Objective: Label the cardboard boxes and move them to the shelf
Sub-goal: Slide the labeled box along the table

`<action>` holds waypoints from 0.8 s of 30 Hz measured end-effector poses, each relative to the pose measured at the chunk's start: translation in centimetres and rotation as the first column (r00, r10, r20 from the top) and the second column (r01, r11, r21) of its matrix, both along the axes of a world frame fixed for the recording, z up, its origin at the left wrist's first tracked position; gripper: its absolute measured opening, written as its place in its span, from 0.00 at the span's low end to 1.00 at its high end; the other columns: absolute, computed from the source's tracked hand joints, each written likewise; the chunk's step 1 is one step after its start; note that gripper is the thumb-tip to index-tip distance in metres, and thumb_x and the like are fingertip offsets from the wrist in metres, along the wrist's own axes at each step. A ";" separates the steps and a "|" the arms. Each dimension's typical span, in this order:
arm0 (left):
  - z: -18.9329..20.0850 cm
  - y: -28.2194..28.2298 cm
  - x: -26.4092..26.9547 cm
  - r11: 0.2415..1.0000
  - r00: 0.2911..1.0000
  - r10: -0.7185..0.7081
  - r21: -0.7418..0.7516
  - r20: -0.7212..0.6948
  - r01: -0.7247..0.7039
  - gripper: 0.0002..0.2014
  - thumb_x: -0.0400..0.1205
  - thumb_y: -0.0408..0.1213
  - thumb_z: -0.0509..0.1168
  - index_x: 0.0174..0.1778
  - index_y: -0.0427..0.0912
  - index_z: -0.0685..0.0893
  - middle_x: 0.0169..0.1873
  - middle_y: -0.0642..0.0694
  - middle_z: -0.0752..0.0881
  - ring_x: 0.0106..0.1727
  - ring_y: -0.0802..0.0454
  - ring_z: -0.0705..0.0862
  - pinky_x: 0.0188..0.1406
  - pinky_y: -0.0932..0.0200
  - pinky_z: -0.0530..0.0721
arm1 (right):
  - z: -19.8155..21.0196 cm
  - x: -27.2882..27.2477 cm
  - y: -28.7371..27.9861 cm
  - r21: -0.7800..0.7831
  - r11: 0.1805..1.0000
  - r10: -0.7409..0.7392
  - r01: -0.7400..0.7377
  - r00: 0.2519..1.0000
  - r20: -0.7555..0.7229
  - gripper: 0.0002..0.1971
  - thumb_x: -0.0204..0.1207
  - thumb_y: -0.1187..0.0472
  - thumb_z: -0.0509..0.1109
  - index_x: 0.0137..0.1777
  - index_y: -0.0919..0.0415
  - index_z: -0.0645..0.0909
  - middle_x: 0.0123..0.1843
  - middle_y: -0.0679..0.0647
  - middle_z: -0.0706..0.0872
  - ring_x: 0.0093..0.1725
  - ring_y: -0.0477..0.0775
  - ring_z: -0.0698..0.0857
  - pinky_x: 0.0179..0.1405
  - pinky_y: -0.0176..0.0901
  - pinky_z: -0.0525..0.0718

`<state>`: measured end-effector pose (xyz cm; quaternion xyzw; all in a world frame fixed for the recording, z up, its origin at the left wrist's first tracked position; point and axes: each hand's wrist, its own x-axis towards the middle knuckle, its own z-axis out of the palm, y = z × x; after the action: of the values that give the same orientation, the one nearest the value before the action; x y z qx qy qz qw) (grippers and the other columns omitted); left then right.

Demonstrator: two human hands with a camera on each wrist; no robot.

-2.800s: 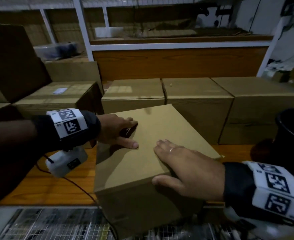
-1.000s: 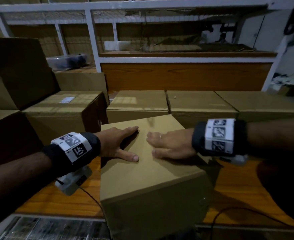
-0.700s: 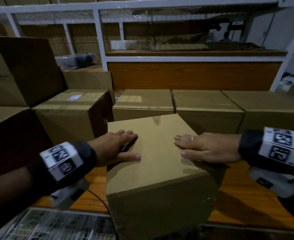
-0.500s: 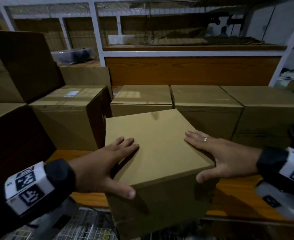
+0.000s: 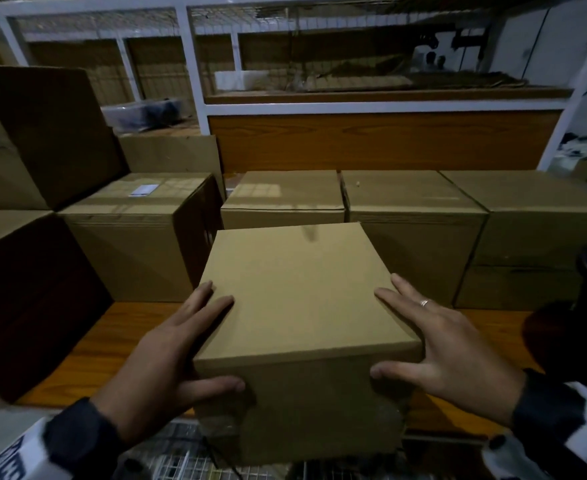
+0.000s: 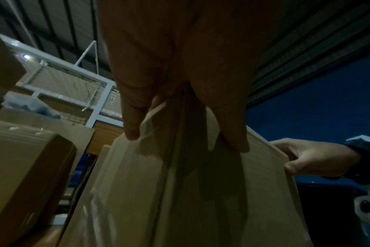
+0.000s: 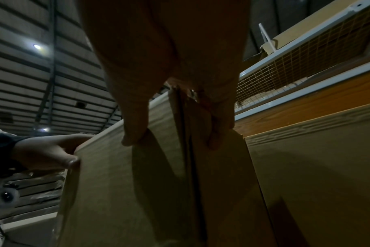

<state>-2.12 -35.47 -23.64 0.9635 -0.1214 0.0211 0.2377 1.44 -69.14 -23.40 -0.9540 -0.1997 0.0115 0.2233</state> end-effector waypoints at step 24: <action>-0.3 2.0 3.1 0.932 0.985 0.163 -0.321 -0.053 -0.171 0.48 0.56 0.46 0.80 0.69 0.73 0.63 0.68 0.64 0.66 0.68 0.60 0.67 0.70 0.53 0.74 | -1.9 1.9 3.7 0.243 0.967 -0.070 0.072 0.997 -0.018 0.57 0.58 0.33 0.76 0.84 0.45 0.50 0.85 0.51 0.56 0.83 0.49 0.55 0.81 0.49 0.64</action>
<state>0.98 -33.47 -23.94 0.9183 -0.0309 0.0487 0.3916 3.36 -65.43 -25.32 -0.9259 -0.1642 -0.0168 0.3399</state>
